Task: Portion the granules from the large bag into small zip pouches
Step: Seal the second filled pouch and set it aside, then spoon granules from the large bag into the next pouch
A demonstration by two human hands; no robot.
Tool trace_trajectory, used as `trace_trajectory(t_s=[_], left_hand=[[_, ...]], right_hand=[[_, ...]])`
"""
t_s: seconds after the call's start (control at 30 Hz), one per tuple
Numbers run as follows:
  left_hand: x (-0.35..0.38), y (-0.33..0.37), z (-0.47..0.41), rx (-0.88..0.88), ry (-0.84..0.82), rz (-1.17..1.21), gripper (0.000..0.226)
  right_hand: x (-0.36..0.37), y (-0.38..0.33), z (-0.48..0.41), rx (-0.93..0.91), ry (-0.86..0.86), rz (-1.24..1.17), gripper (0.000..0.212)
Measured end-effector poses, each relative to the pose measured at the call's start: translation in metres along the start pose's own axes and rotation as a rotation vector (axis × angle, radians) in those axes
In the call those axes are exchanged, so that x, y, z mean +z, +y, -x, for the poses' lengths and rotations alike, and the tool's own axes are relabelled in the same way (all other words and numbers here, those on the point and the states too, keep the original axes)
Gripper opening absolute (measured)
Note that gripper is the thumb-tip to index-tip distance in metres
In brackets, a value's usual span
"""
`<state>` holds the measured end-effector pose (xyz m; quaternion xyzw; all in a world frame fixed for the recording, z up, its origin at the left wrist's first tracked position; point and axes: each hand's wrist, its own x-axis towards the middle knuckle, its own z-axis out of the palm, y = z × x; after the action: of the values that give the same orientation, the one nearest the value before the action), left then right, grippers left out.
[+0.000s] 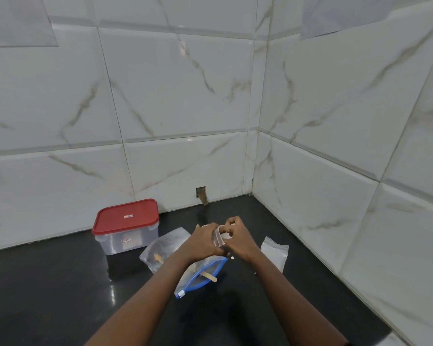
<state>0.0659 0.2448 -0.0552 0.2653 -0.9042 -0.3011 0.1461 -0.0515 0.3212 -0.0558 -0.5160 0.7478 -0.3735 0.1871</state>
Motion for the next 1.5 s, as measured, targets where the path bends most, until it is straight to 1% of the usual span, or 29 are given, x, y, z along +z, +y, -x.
trace_trajectory(t_s=[0.1,0.17,0.2,0.27,0.3,0.33,0.37,0.43,0.47,0.53,0.57,0.67,0.73,0.8,0.87,0.93,0.97,1.0,1.1,1.2,1.23,1.27,1.33,1.4,1.43,1.47,1.5], left_hand=[[0.002,-0.003,0.001,-0.008,0.043,0.005,0.050],[0.004,-0.010,0.000,-0.031,0.043,0.012,0.050],[0.005,-0.015,-0.001,-0.056,0.053,0.022,0.051],[0.004,-0.023,0.000,-0.119,0.107,0.014,0.055],[0.003,-0.025,0.002,-0.144,0.137,-0.016,0.059],[0.003,-0.027,0.005,-0.166,0.146,-0.067,0.063],[0.003,-0.029,0.008,-0.181,0.126,-0.137,0.069],[0.005,-0.030,0.014,-0.192,0.028,-0.313,0.082],[0.008,-0.031,0.016,-0.195,-0.027,-0.395,0.087],[0.015,-0.033,0.021,-0.203,-0.089,-0.500,0.087],[0.017,-0.035,0.023,-0.207,-0.088,-0.509,0.083],[0.012,-0.039,0.029,-0.215,0.030,-0.404,0.063],[0.001,-0.045,0.031,-0.225,0.154,-0.218,0.057],[-0.015,-0.049,0.035,-0.223,0.276,-0.014,0.056],[-0.030,-0.050,0.038,-0.196,0.346,0.078,0.053],[-0.042,-0.051,0.042,-0.184,0.399,0.100,0.050],[-0.047,-0.051,0.045,-0.194,0.426,0.119,0.050],[-0.052,-0.053,0.048,-0.207,0.453,0.145,0.051],[-0.063,-0.058,0.060,-0.252,0.495,0.167,0.048],[-0.068,-0.060,0.069,-0.277,0.510,0.161,0.047],[-0.070,-0.061,0.071,-0.295,0.493,0.153,0.050],[-0.072,-0.063,0.073,-0.305,0.465,0.141,0.052],[-0.075,-0.065,0.075,-0.330,0.374,0.070,0.050],[-0.079,-0.064,0.076,-0.353,0.337,0.020,0.049],[-0.081,-0.061,0.074,-0.347,0.365,0.031,0.047],[-0.081,-0.059,0.072,-0.332,0.407,0.054,0.044],[-0.081,-0.056,0.069,-0.316,0.447,0.073,0.040]], right_hand=[[0.003,0.000,0.000,-0.050,0.004,0.047,0.016],[0.004,-0.002,0.002,-0.050,0.040,0.013,0.017],[0.005,-0.001,0.003,-0.019,0.088,-0.022,0.018],[0.007,0.005,0.005,0.108,0.179,-0.048,0.017],[0.010,0.009,0.007,0.188,0.187,-0.027,0.018],[0.015,0.013,0.009,0.259,0.149,0.031,0.018],[0.021,0.018,0.012,0.314,0.059,0.106,0.020],[0.036,0.023,0.018,0.331,-0.126,0.227,0.025],[0.044,0.025,0.021,0.313,-0.180,0.240,0.026],[0.066,0.025,0.028,0.295,-0.210,0.176,0.029],[0.075,0.024,0.032,0.303,-0.202,0.150,0.031],[0.094,0.027,0.034,0.273,-0.133,0.206,0.034],[0.100,0.024,0.033,0.235,-0.037,0.316,0.037],[0.099,0.009,0.028,0.097,0.077,0.467,0.041],[0.096,-0.015,0.024,-0.041,0.031,0.570,0.042],[0.094,-0.040,0.022,-0.173,0.036,0.671,0.036],[0.089,-0.055,0.021,-0.223,-0.007,0.702,0.031],[0.087,-0.067,0.020,-0.245,-0.074,0.663,0.028],[0.096,-0.078,0.003,-0.179,-0.236,0.572,0.030],[0.105,-0.088,-0.001,-0.115,-0.299,0.491,0.024],[0.105,-0.092,-0.004,-0.093,-0.302,0.480,0.018],[0.106,-0.094,-0.009,-0.084,-0.295,0.510,0.011],[0.106,-0.096,-0.019,0.010,-0.285,0.485,0.036],[0.102,-0.096,-0.022,0.011,-0.218,0.482,0.045],[0.098,-0.092,-0.022,0.010,-0.158,0.458,0.044],[0.094,-0.092,-0.017,0.011,-0.109,0.439,0.038],[0.089,-0.090,-0.014,0.024,-0.068,0.424,0.025]])
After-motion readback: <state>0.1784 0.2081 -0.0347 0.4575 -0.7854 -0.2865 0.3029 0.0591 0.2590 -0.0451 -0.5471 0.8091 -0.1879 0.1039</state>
